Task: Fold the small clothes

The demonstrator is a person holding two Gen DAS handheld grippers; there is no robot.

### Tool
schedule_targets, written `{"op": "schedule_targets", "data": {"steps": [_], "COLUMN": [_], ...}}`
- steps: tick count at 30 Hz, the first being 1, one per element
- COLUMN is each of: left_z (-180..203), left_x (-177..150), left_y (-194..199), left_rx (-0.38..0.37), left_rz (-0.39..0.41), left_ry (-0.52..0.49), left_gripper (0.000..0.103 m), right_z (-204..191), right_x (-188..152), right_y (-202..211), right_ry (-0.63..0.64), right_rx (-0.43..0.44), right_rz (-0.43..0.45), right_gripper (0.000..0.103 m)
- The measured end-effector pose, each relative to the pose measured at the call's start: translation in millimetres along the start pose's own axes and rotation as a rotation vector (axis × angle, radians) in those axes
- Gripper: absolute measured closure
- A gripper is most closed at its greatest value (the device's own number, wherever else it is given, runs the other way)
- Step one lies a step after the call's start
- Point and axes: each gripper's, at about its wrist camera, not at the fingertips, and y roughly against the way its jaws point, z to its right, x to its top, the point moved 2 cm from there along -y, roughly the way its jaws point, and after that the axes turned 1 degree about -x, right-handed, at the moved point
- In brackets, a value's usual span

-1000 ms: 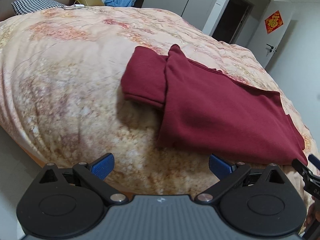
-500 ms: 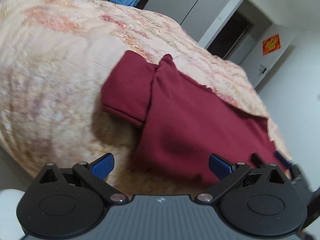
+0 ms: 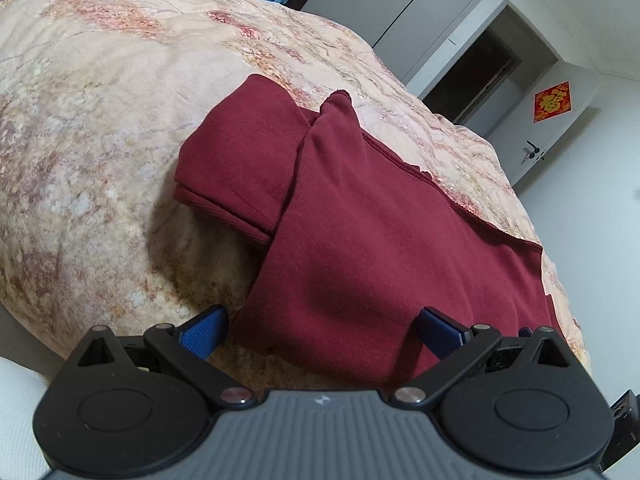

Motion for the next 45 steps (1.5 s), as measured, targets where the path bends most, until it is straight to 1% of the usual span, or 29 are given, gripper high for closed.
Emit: {"op": "schedule_targets", "data": {"steps": [14,25,27,30,35,37,40,41,42,43,44,45], "left_z": [-3,-1,-1,1,13,11,0,-4,-8,-10,-13,-13], "left_x": [-2,-4,-1,3,11,15,22,24,26,27,29,31], "left_y": [3,1,-1,1,3,1,-2,-2,-2,-1,-1,-1], "left_rx": [0.002,0.020,0.023,0.014,0.014,0.017,0.016,0.020,0.027,0.032,0.030,0.021], "left_rz": [0.002,0.001,-0.001,0.033,0.096,0.112,0.140,0.150,0.160,0.171,0.176,0.177], "left_ry": [-0.010,-0.022,-0.003,0.039,-0.010,0.023,0.112,0.135,0.149,0.157,0.161,0.161], "left_gripper": [0.000,0.000,0.000,0.002,0.009,0.012,0.021,0.028,0.038,0.044,0.052,0.057], "right_z": [-1,-2,-2,-2,-1,-2,-2,-1,-1,-1,-1,-1], "right_x": [-1,-1,-1,-1,-1,-1,-1,-1,-1,-1,-1,-1], "right_y": [0,0,0,0,1,1,1,1,1,2,3,3], "right_ry": [-0.002,-0.003,-0.003,-0.003,-0.004,-0.004,-0.003,-0.004,-0.004,-0.003,-0.003,-0.003], "right_rx": [-0.002,-0.002,-0.002,-0.003,-0.003,-0.003,-0.004,-0.004,-0.004,-0.004,-0.005,-0.006], "right_rz": [0.002,0.003,0.003,0.004,0.007,0.008,0.008,0.008,0.008,0.009,0.009,0.010], "right_gripper": [0.000,0.000,0.000,0.000,0.000,0.000,0.000,0.000,0.000,0.000,0.000,0.000]}}
